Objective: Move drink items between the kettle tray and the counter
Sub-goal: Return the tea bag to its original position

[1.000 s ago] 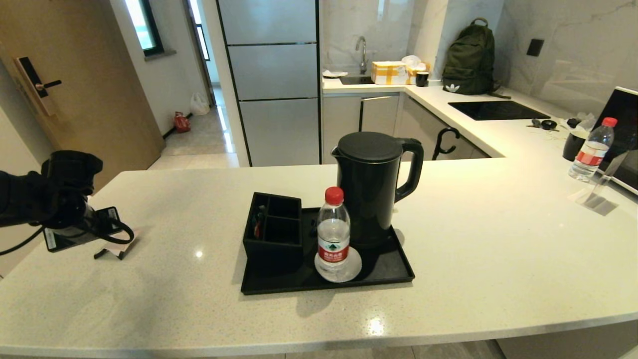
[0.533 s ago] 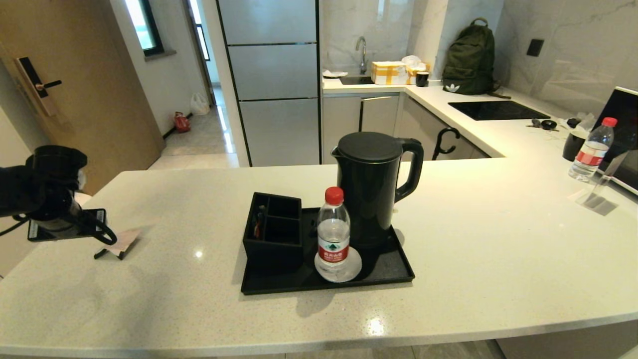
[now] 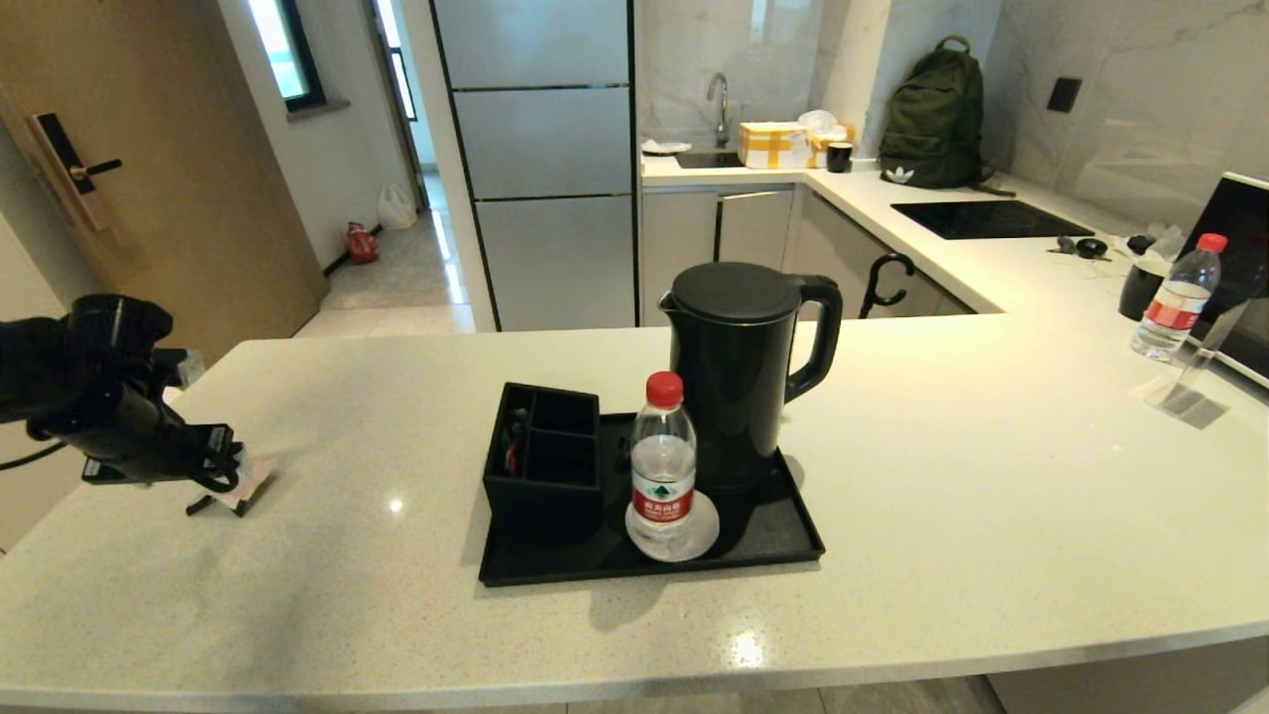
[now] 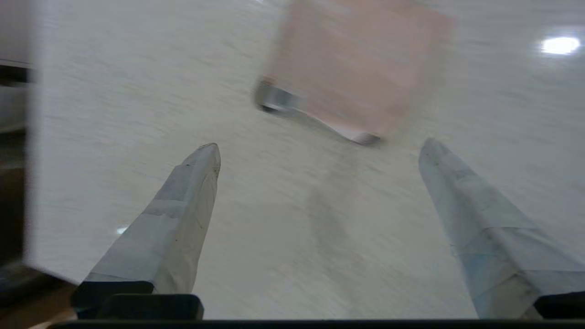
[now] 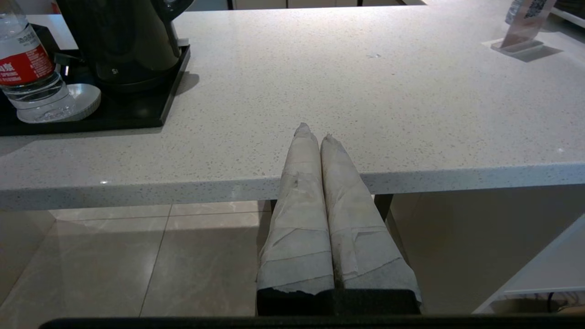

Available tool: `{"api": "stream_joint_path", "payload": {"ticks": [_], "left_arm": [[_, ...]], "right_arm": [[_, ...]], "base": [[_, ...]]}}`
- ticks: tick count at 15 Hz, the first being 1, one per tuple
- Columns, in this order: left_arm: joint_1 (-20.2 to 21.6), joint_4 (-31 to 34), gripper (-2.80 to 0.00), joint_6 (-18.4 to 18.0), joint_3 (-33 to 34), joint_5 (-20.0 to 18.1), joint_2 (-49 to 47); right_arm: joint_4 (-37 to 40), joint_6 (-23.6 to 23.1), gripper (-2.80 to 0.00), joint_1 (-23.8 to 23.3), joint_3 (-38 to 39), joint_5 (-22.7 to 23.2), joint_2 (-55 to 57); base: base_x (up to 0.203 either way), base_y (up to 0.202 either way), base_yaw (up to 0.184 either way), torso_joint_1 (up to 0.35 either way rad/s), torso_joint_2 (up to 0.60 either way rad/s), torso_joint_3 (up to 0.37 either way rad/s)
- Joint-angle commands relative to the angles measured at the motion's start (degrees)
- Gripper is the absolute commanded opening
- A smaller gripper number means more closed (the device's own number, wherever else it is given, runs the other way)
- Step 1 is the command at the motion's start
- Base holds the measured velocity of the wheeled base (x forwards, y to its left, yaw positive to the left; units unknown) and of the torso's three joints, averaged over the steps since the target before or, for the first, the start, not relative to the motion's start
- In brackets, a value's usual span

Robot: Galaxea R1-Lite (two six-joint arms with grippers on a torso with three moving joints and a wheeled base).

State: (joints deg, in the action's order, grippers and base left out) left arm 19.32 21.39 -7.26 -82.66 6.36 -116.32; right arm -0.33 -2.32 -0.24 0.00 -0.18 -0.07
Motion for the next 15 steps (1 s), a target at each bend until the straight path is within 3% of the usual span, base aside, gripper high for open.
{"api": "stream_joint_path", "payload": {"ticks": [1,5,15], "left_arm": [[-0.25,1.90,0.00,1.02,-1.37,-2.58,1.88],[-0.24,7.35,0.00,1.30,-6.14,-3.50,-1.33],[-0.07,7.79,0.00,1.19,-10.42,-1.79,-9.45]], "right_arm": [[-0.02,-0.06,-2.80,-0.02,0.00,0.01,0.07],[-0.02,-0.06,-2.80,-0.02,0.00,0.01,0.07],[-0.02,-0.06,-2.80,-0.02,0.00,0.01,0.07]], "base": [[0.000,0.000,0.000,0.000,0.00,0.000],[0.000,0.000,0.000,0.000,0.00,0.000],[0.000,0.000,0.000,0.000,0.00,0.000]]}}
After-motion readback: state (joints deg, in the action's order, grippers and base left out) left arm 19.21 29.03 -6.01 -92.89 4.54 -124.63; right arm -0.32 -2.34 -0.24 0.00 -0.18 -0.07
